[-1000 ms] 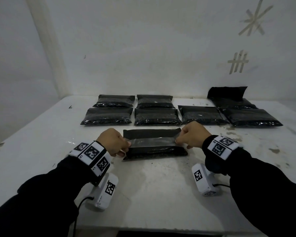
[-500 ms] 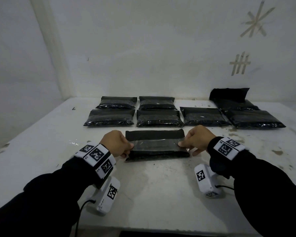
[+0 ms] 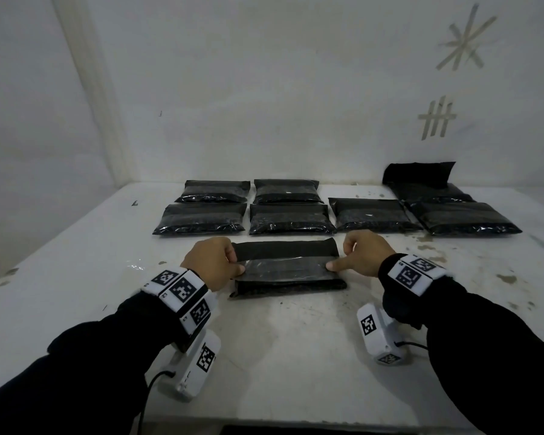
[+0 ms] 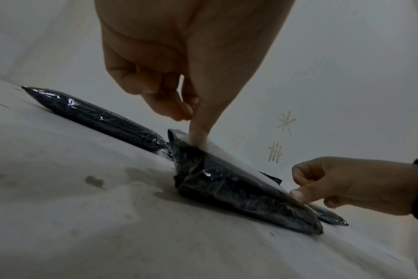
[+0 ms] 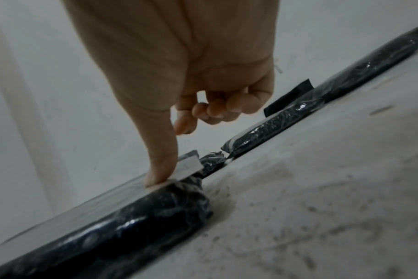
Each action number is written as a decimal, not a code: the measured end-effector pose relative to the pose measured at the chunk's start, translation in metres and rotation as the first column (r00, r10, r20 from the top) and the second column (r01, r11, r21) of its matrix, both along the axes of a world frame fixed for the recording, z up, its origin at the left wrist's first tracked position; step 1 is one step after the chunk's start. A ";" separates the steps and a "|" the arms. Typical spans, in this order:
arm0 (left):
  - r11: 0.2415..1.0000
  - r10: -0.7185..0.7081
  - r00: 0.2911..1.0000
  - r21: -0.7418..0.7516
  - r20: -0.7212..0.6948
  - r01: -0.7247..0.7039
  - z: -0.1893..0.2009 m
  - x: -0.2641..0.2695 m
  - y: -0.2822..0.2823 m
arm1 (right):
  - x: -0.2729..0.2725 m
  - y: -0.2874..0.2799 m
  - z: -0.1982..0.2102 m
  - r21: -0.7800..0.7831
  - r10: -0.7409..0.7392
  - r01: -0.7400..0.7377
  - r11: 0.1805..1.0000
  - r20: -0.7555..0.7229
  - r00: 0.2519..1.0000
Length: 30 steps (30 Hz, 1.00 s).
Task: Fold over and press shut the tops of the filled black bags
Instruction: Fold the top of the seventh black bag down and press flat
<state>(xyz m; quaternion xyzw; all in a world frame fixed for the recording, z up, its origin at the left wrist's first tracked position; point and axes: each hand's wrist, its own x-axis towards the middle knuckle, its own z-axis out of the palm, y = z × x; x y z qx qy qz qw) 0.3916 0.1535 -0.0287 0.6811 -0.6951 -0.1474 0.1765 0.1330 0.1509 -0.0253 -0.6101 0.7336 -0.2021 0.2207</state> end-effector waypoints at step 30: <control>0.997 -0.017 0.996 0.069 -0.085 0.023 -0.005 -0.004 0.001 | 0.020 0.012 -0.002 -0.011 0.035 -0.036 0.999 -0.094 0.995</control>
